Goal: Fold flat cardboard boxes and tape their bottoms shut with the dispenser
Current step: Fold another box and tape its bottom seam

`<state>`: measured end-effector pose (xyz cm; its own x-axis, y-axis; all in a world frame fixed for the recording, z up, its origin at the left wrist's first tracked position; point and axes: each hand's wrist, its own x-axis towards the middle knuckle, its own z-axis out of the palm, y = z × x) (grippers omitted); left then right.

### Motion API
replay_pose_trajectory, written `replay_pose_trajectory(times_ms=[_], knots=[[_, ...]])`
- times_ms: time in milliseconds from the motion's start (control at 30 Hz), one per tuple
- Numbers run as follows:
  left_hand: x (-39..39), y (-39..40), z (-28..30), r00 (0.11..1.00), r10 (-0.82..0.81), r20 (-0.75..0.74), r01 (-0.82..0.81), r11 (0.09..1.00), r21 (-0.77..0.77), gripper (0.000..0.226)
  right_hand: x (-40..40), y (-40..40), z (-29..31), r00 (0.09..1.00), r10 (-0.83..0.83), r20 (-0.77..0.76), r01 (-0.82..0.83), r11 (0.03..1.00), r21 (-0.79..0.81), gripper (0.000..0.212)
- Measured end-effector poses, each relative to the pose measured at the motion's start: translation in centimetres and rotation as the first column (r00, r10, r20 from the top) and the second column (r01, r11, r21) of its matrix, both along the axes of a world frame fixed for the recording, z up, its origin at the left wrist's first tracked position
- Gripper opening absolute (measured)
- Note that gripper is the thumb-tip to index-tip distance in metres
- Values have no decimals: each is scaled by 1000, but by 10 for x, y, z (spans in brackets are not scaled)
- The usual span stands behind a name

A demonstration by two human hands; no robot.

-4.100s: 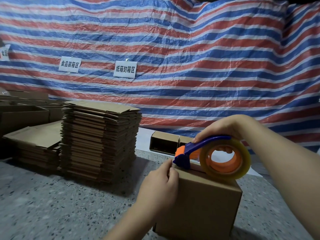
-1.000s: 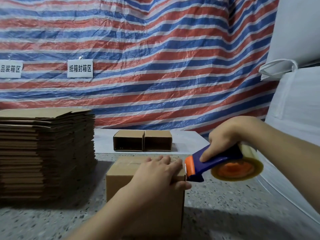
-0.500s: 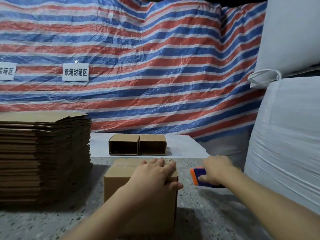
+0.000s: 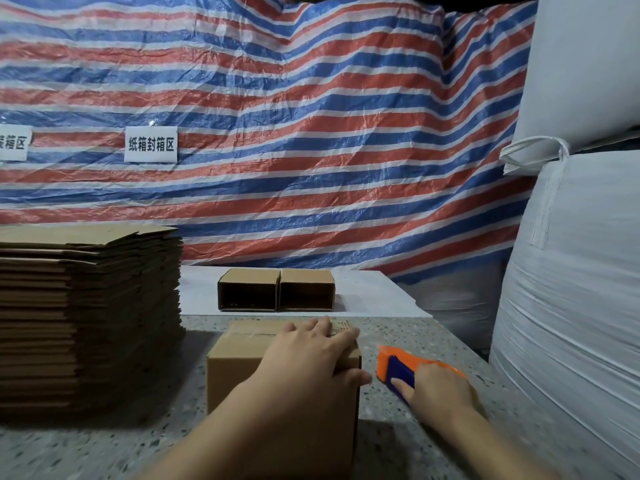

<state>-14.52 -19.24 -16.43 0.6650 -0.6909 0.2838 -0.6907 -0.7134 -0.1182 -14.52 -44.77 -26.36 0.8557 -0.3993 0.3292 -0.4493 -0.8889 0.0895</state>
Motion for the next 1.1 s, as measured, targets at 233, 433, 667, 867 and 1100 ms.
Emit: replay_pose_trajectory(times_ms=[233, 433, 667, 867, 1100], knots=[[-1, 1, -2, 1000, -7, 17, 8, 1000, -13, 74, -15, 25, 40, 956, 25, 293, -37, 999, 35, 83], [0, 1, -1, 999, -16, 50, 17, 1000, -20, 69, -35, 71, 72, 963, -52, 266, -250, 214, 944, 86], [0, 1, -3, 998, -27, 57, 29, 999, -35, 68, -44, 88, 79, 966, -85, 242, -253, -141, 957, 47], [1, 1, -3, 998, -30, 57, 32, 999, -42, 66, -39, 89, 70, 943, -106, 315, -330, -172, 928, 35], [0, 0, -1, 999, -9, 35, 10, 1000, -12, 69, -34, 115, 50, 935, -125, 333, -352, -187, 917, 48]])
